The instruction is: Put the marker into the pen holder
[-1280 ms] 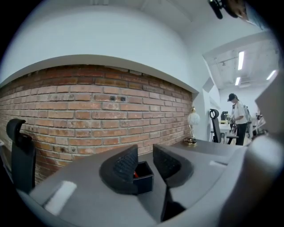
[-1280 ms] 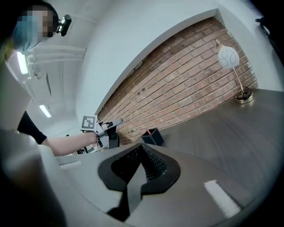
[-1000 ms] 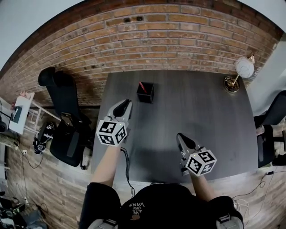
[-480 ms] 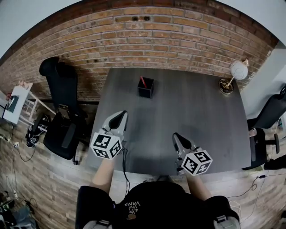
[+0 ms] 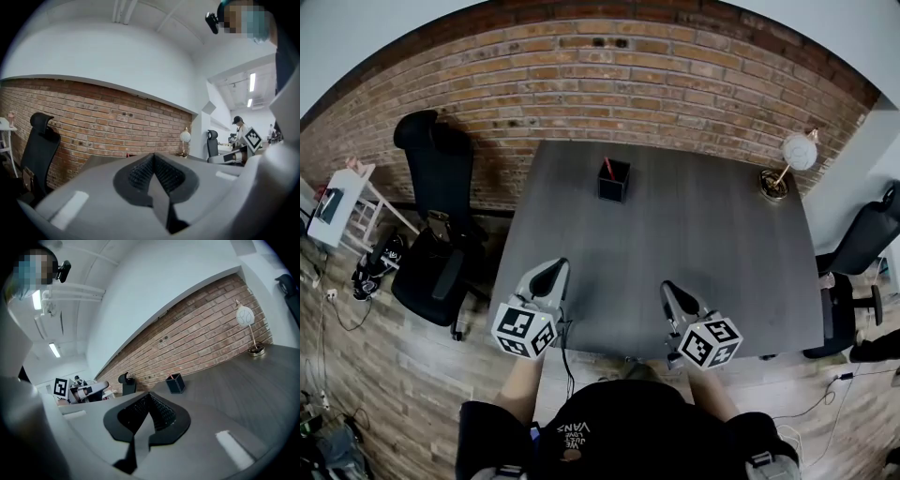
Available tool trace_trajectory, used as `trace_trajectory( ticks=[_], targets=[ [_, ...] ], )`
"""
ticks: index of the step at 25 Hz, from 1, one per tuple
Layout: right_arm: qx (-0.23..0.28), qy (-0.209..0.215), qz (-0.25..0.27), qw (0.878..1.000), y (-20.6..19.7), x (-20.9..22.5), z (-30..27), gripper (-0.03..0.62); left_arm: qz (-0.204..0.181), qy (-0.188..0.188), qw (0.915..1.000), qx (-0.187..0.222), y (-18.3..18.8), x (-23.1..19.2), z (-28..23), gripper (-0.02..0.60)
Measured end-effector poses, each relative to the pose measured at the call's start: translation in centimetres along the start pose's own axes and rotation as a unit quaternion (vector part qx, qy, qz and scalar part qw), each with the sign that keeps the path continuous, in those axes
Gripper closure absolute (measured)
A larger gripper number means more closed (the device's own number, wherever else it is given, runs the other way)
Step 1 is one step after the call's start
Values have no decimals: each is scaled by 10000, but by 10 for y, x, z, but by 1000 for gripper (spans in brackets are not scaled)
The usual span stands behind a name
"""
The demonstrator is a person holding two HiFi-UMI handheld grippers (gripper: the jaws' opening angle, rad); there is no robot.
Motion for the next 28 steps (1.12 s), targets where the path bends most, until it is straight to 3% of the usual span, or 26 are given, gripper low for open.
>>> trace_trajectory(
  ticks=[19,28],
  targets=[
    [-315,-2,191,9993,-40,-38,8,592,873,-27,9961,-87,-67,23,58,529],
    [-476,-86,378,9981,-47,-45,5,592,964,-95,9953,-77,-75,29,68,529]
  ],
)
Point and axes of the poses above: the fingertips, and each gripper's own axes: z backward along the fingers, x to its right, y out of its top, the point moved 3 cm from there along z, backward along the fingers, and after that the axes turned 15 degrees about -x, right-handed, at the moved point
